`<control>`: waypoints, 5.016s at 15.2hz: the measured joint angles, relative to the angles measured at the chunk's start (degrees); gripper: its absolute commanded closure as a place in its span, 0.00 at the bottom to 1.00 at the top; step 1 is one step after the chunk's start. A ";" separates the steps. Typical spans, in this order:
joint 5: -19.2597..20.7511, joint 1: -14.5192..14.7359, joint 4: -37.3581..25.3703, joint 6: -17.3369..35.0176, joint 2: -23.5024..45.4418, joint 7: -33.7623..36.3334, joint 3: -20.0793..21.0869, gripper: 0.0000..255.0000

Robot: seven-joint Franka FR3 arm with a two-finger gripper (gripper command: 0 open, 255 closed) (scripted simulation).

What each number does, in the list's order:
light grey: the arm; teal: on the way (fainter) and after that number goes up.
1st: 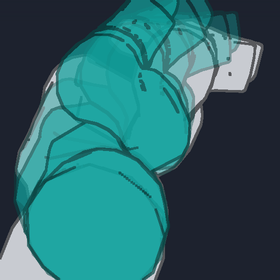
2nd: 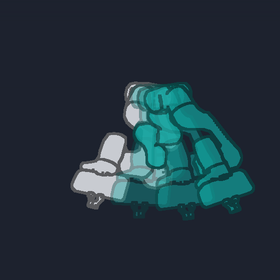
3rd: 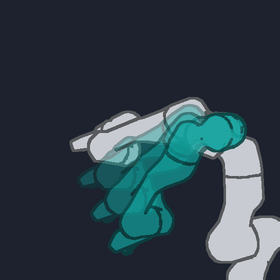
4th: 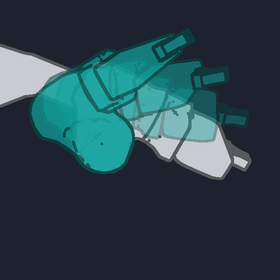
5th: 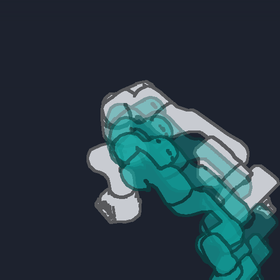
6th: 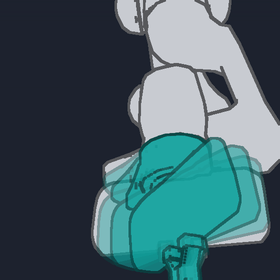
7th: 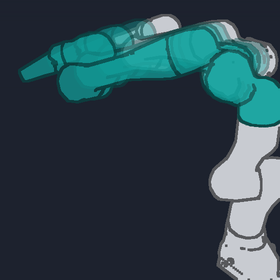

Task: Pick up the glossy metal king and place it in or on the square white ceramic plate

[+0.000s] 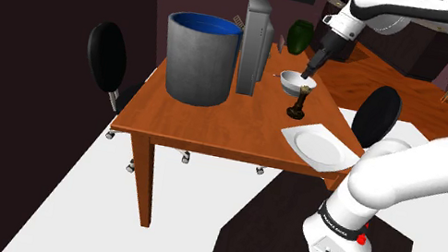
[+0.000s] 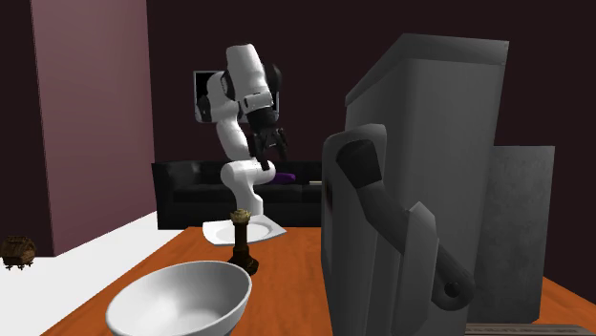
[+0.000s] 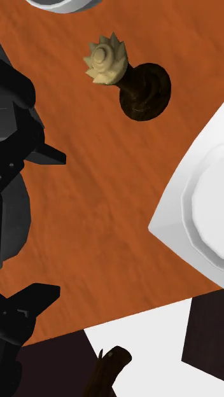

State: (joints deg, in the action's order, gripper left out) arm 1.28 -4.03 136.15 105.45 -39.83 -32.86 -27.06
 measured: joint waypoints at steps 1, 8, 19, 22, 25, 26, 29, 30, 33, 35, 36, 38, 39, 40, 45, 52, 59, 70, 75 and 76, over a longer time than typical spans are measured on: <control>-0.11 0.19 -0.72 0.16 1.00 -1.80 -1.75 0.00; -3.33 3.87 -6.05 3.40 11.59 -16.99 -16.79 0.00; -14.29 11.77 -11.51 6.22 26.68 -33.42 -32.36 0.00; -15.00 12.18 -10.11 7.94 27.27 -33.92 -32.50 0.00; -15.19 12.27 -9.91 8.22 27.44 -34.10 -32.60 0.00; -15.20 12.27 -9.90 8.24 27.45 -34.11 -32.60 0.00; -15.21 12.27 -9.88 8.26 27.45 -34.11 -32.60 1.00; -15.23 12.27 -9.95 8.25 27.40 -34.11 -32.59 1.00; -15.32 12.31 -10.03 8.25 27.48 -34.19 -32.65 1.00; -15.35 12.32 -10.06 8.25 27.53 -34.24 -32.70 1.00; -15.36 12.32 -10.07 8.24 27.54 -34.25 -32.71 1.00; -15.31 12.30 -10.04 8.26 27.51 -34.19 -32.67 1.00; -15.01 12.17 -10.14 7.98 27.20 -33.86 -32.45 1.00; -14.54 11.94 -10.39 7.48 26.70 -33.38 -32.12 1.00; -12.69 11.08 -12.69 4.32 24.64 -30.91 -30.53 1.00; -11.57 10.71 -16.76 -0.24 23.24 -28.33 -29.01 1.00; -8.44 8.55 -17.66 -4.13 18.35 -24.45 -25.31 1.00; 0.84 -6.22 -1.55 -11.89 -7.68 -14.53 -9.84 1.00; 1.31 -11.86 3.23 -18.80 -18.63 -11.89 -4.74 1.00; 1.46 -12.67 4.10 -19.60 -20.15 -11.76 -4.32 1.00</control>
State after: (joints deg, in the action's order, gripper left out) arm 2.74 -16.70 140.25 85.85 -59.98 -44.62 -31.38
